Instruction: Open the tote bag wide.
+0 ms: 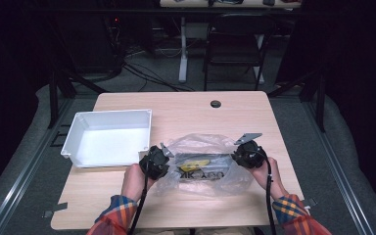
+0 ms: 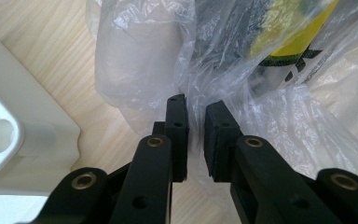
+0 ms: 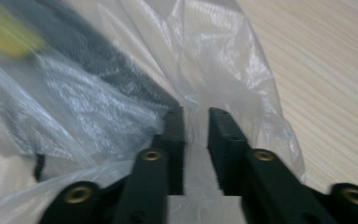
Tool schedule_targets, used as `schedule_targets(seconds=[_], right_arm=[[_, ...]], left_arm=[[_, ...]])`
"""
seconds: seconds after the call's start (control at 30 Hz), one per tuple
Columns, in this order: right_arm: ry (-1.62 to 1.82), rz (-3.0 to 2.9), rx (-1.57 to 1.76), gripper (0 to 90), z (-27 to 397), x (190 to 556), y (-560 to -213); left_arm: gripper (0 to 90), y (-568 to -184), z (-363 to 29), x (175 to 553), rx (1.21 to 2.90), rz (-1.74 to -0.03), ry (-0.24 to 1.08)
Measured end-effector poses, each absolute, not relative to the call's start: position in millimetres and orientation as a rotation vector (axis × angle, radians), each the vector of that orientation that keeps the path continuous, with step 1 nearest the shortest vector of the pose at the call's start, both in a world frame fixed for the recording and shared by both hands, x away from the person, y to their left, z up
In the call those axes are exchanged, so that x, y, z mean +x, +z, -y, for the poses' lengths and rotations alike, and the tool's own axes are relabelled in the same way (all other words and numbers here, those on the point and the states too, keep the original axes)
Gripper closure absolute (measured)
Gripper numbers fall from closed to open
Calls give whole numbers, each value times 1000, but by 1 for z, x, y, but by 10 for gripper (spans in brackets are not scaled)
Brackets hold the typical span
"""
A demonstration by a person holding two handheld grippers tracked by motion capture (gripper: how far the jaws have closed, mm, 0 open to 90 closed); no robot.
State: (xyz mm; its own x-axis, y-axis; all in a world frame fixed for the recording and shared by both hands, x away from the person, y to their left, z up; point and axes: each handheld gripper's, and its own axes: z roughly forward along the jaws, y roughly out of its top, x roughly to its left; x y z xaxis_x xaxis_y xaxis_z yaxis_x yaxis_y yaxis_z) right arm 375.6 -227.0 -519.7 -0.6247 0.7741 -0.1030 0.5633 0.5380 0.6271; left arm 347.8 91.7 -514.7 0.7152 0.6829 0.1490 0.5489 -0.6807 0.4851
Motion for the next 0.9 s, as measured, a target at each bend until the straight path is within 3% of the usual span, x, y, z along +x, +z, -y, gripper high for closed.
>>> schedule_targets(seconds=[0.23,0.4,0.5,0.77,0.9], right_arm=[[1005,-2419,1077,430,242,364,-489],[983,-2552,1026,386,236,352,-485],[841,-2568,1002,473,229,350,-493],[688,-2571,1057,871,229,357,-506],[639,-2553,1054,900,225,362,-515]], left_arm=[[819,-510,-91,347,2493,-952,452],[812,-508,-92,348,2482,-965,456],[808,-508,-93,349,2481,-971,463],[801,-509,-93,351,2477,-976,524],[796,-510,-92,355,2464,-987,556]])
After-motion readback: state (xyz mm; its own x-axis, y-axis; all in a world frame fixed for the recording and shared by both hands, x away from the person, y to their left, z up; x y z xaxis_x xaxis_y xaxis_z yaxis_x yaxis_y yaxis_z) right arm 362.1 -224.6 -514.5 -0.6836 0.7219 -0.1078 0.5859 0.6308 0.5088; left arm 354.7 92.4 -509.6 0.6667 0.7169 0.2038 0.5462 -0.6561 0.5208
